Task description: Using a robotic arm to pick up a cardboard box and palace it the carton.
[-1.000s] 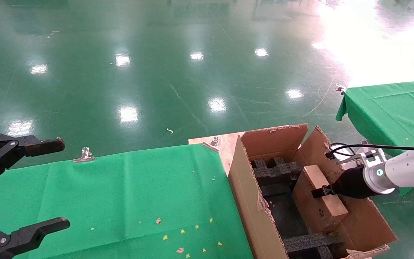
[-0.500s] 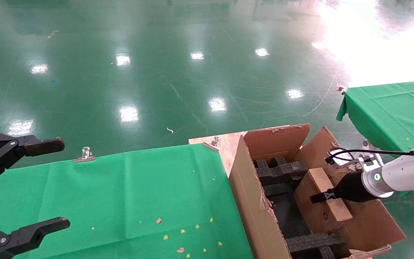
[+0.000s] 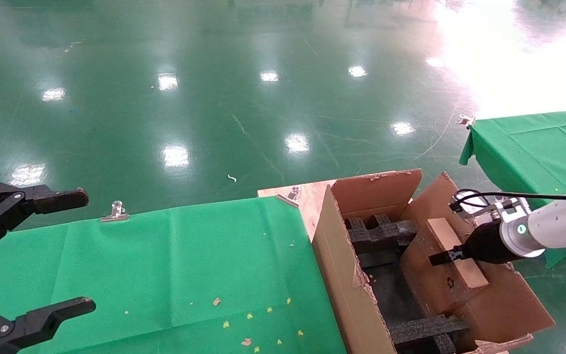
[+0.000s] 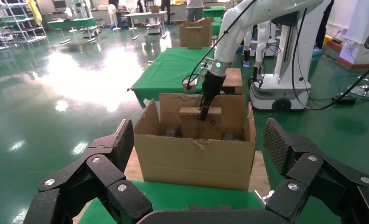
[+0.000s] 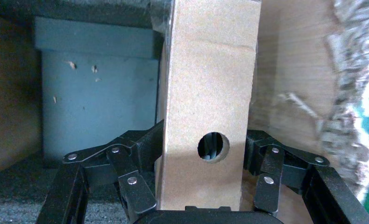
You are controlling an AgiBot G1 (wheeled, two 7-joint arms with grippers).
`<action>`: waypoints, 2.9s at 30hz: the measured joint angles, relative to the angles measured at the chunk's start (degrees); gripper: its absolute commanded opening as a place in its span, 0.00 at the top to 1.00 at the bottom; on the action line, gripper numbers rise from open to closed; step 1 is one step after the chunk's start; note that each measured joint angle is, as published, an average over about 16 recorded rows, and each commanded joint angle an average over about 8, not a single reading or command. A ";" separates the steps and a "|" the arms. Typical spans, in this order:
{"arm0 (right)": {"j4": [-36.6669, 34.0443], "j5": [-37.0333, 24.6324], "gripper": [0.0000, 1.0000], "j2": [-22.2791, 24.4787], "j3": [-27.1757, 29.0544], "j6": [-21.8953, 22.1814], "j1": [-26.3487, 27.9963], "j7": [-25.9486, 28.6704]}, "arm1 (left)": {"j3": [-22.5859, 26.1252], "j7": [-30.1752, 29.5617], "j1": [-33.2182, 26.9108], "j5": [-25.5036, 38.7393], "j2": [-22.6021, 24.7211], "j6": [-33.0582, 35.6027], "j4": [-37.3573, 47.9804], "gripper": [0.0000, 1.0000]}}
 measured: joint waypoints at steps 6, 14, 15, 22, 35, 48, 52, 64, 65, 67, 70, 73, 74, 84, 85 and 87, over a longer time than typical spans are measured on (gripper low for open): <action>0.28 -0.73 1.00 -0.87 -0.75 0.65 -1.32 0.82 | 0.01 0.00 0.00 0.00 0.00 0.00 0.00 0.00; -0.47 -1.28 1.00 -2.48 -1.45 1.10 -3.25 1.31 | 0.01 0.01 0.00 -0.01 0.00 0.00 0.00 0.00; -0.63 -1.30 1.00 -2.69 -1.50 1.09 -3.46 1.32 | 0.01 0.01 0.00 -0.01 0.00 -0.01 0.00 0.00; -1.88 -1.18 1.00 -3.94 -1.62 0.63 -4.54 1.08 | 0.02 0.01 0.00 -0.01 -0.01 -0.01 0.00 0.00; -3.16 -0.57 0.00 -4.83 -1.31 -0.87 -4.94 0.36 | 0.02 0.02 0.00 -0.04 -0.01 -0.02 0.01 0.00; -3.05 -0.56 0.00 -4.76 -1.20 -0.88 -4.47 0.24 | 0.02 0.02 0.00 -0.06 -0.01 -0.02 0.02 0.00; -2.86 -0.68 0.00 -4.63 -1.17 -0.76 -4.08 0.19 | 0.03 0.02 0.00 -0.06 -0.01 -0.02 0.02 0.00; -1.03 -1.47 0.00 -3.57 -1.17 0.20 -1.98 0.41 | 0.04 0.03 -0.01 -0.07 -0.01 -0.02 0.03 0.00; -0.73 -1.55 0.00 -3.42 -1.13 0.35 -1.65 0.43 | 0.04 0.03 -0.01 -0.07 -0.02 -0.02 0.03 0.00; 0.07 -1.69 0.00 -3.03 -0.98 0.72 -0.82 0.42 | 0.04 0.03 -0.01 -0.07 -0.02 -0.02 0.03 0.00; 1.82 -1.83 0.00 -2.18 -0.57 1.43 0.79 0.24 | 0.04 0.03 -0.01 -0.07 -0.02 -0.02 0.03 0.00; 4.50 -1.81 0.00 -0.90 0.16 2.44 2.80 -0.21 | 0.05 0.03 -0.01 -0.07 -0.02 -0.02 0.03 0.00; 5.62 -1.76 0.00 -0.35 0.47 2.84 3.52 -0.42 | 0.05 0.03 -0.01 -0.07 -0.02 -0.02 0.03 0.00; 22.11 0.41 0.00 7.47 5.05 6.78 10.87 -3.98 | 0.05 0.04 -0.01 -0.08 -0.02 -0.03 0.03 0.00; 23.93 0.79 0.00 8.34 5.58 7.04 11.44 -4.43 | 0.05 0.04 -0.01 -0.08 -0.02 -0.03 0.03 0.00; 27.50 1.70 0.00 10.00 6.65 7.35 12.44 -5.27 | 0.06 0.04 -0.01 -0.08 -0.02 -0.03 0.03 0.00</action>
